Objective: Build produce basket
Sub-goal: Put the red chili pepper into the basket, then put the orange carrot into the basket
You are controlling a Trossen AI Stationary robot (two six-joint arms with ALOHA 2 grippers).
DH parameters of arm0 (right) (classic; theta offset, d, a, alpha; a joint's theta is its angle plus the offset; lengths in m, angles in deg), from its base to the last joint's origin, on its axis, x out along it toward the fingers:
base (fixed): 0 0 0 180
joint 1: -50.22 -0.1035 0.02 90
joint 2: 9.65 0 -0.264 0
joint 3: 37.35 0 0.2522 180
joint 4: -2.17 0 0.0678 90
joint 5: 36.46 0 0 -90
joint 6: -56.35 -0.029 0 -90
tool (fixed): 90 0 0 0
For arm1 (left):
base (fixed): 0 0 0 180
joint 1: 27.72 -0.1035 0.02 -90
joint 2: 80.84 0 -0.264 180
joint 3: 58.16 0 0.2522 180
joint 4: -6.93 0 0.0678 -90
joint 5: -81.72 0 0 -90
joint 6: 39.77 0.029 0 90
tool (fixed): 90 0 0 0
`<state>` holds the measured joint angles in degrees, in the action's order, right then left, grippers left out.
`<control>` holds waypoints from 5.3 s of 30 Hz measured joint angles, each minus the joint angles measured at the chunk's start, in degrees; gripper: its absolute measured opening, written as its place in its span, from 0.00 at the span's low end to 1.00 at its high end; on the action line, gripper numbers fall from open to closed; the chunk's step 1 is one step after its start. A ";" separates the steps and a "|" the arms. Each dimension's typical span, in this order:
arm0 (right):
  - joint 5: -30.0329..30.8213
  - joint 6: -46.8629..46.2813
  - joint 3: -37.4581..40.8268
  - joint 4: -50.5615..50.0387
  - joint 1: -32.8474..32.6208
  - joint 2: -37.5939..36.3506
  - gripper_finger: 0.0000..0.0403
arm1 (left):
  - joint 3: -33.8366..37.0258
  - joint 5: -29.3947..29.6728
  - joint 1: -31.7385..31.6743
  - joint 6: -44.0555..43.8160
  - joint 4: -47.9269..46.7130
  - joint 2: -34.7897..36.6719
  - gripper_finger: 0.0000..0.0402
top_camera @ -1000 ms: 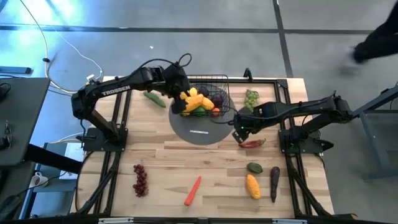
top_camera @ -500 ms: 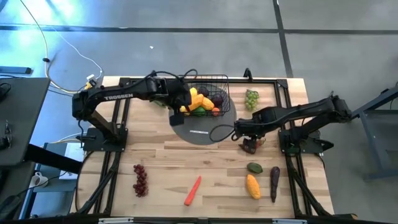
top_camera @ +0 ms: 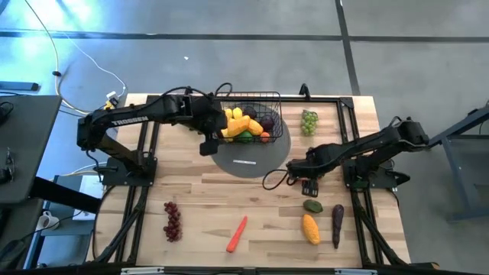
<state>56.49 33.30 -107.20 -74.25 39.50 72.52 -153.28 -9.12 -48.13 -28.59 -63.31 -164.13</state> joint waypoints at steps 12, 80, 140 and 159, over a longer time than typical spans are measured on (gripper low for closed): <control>-0.03 2.54 12.24 12.46 0.17 0.00 0.65 | 0.00 0.19 -0.56 -1.10 0.09 1.95 0.81; 14.75 -2.53 -9.22 50.18 28.36 2.52 0.19 | -0.04 10.52 -0.61 -0.52 3.98 1.88 0.81; 8.59 -22.29 -9.23 40.45 21.58 0.66 0.55 | -0.09 9.89 3.35 -15.04 -3.76 4.99 0.81; 7.22 -32.45 -9.23 26.19 6.07 0.26 0.55 | -0.09 10.91 22.12 -37.81 -6.09 4.85 0.81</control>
<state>63.71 0.84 -116.43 -48.06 45.58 72.79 -153.37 1.79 -26.01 -66.40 -69.40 -159.28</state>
